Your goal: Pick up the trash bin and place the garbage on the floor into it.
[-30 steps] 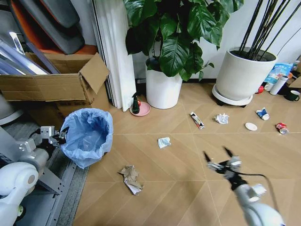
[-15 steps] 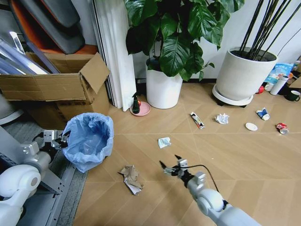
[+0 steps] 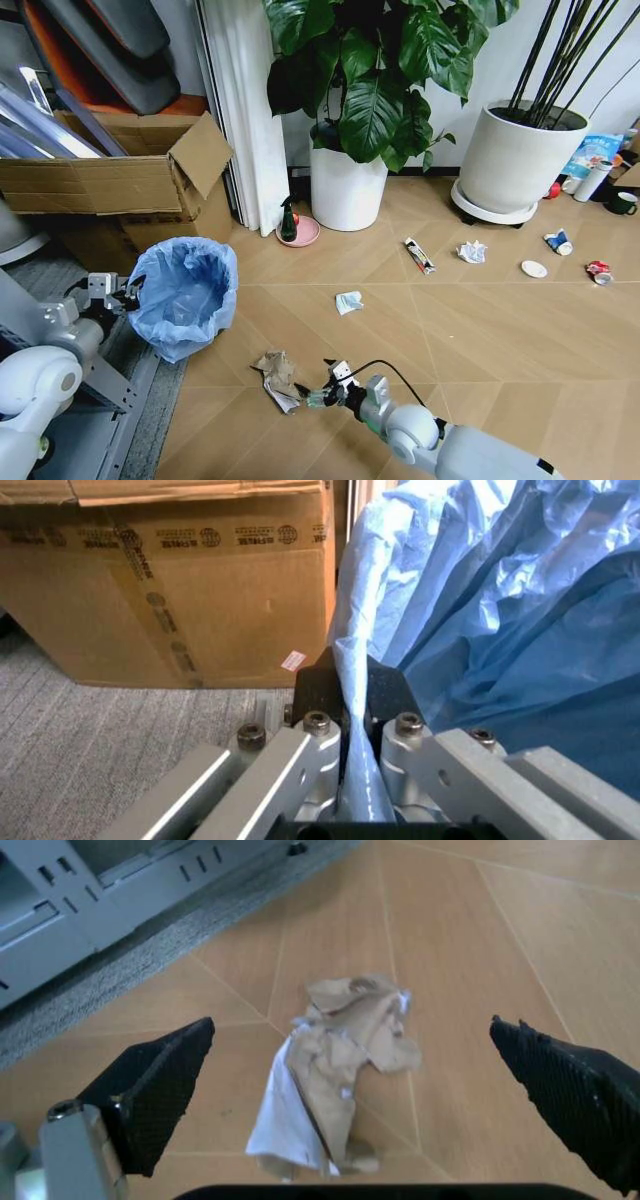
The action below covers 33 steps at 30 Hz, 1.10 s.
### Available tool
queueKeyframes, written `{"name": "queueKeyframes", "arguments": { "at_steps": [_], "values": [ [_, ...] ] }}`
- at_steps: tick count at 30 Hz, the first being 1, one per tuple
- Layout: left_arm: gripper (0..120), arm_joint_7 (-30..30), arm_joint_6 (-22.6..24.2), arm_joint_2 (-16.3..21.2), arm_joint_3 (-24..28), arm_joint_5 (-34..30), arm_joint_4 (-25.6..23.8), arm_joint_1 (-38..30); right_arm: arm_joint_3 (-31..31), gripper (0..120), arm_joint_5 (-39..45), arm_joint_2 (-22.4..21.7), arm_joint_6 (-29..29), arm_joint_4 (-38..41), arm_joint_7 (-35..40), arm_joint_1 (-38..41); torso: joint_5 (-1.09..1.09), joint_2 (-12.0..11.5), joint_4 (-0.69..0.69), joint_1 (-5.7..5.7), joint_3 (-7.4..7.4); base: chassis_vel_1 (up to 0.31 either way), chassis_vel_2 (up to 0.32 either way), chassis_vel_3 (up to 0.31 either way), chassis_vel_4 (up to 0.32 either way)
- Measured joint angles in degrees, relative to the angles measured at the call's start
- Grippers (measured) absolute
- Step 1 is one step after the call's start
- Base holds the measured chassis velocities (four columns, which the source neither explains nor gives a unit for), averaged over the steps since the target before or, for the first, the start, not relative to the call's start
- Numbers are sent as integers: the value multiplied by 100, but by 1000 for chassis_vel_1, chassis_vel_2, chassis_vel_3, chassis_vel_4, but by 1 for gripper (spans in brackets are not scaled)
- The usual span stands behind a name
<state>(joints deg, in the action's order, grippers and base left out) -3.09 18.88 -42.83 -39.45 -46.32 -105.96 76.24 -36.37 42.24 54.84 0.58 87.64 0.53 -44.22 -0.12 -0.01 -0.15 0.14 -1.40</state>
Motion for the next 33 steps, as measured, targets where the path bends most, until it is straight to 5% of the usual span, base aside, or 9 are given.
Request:
{"name": "queueKeyframes", "arguments": {
  "at_steps": [16, 29, 33],
  "values": [
    [0, 18, -13, 30, -58, -13, -5, -17, -1331, 100, 308, 319, -1046, -239, 445, 1081, 1, 0, 1, 0, 0, 0, 0, 0, 0],
    [0, 16, -17, 23, -68, 6, -28, 31, -1428, 100, 61, 806, -1314, -800, 717, 956, 0, 0, 0, 0, 0, 0, 0, 0, 0],
    [0, 16, -19, 23, -63, 7, -28, 25, -1457, 90, -19, 1070, -1356, -1047, 693, 1004, 1, 0, 1, 0, 0, 0, 0, 0, 0]
  ]
}}
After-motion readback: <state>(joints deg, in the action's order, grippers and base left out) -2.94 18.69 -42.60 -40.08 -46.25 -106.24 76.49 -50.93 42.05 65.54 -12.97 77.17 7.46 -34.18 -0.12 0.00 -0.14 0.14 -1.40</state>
